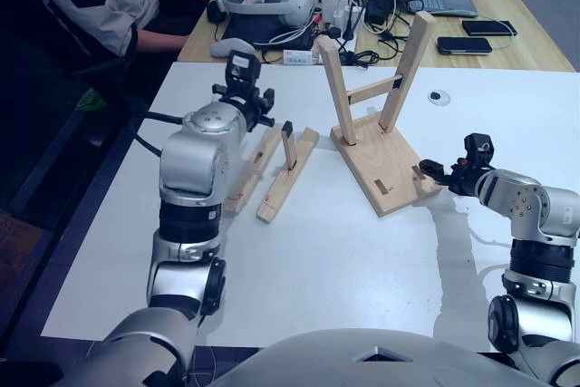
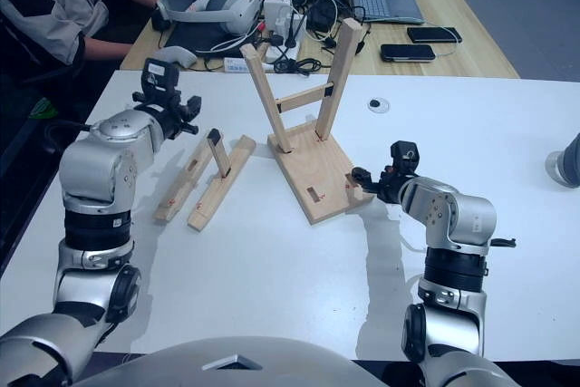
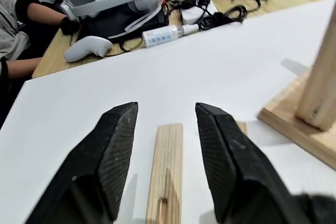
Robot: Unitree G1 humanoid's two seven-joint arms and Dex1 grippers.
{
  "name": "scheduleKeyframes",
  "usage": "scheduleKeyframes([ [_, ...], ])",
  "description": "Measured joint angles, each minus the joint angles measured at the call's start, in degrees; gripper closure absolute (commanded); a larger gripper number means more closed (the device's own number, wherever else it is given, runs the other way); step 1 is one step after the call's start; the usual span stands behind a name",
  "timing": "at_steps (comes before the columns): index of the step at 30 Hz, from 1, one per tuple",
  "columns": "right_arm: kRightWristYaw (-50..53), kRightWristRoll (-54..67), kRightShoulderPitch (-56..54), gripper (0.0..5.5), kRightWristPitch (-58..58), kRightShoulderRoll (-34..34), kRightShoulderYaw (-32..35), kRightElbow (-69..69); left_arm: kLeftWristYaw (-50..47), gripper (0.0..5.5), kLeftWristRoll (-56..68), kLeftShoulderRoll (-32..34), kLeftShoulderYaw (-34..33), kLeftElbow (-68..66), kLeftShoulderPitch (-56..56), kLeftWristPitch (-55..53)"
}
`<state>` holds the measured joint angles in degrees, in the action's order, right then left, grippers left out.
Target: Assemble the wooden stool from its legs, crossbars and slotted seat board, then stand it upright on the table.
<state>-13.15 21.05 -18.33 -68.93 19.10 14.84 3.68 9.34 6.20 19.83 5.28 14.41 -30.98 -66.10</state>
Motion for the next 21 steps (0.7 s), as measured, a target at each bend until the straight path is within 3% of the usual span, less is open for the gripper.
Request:
scheduleKeyframes([
  [4, -0.02, -0.01, 0.03, 0.96, 0.07, 0.07, 0.09, -0.04, 4.14, 3.50, 1.07, 4.97, 7.37, 8.74, 1.60, -6.58],
  [6, 0.04, -0.01, 0.05, 0.96, 0.09, 0.06, 0.09, -0.04, 4.96, 3.50, 2.30, 3.44, 8.94, 11.12, 1.49, -8.56],
  [10, -0.01, -0.01, 0.07, 0.96, 0.20, 0.02, 0.01, -0.04, 4.74, 3.50, 3.58, -2.58, 9.04, 11.94, 0.08, -9.97],
  [21, -0.03, -0.02, 0.07, 0.96, 0.76, 0.06, 0.03, -0.25, 3.27, 3.50, 3.38, -5.09, 9.29, 9.16, 0.23, -8.87],
])
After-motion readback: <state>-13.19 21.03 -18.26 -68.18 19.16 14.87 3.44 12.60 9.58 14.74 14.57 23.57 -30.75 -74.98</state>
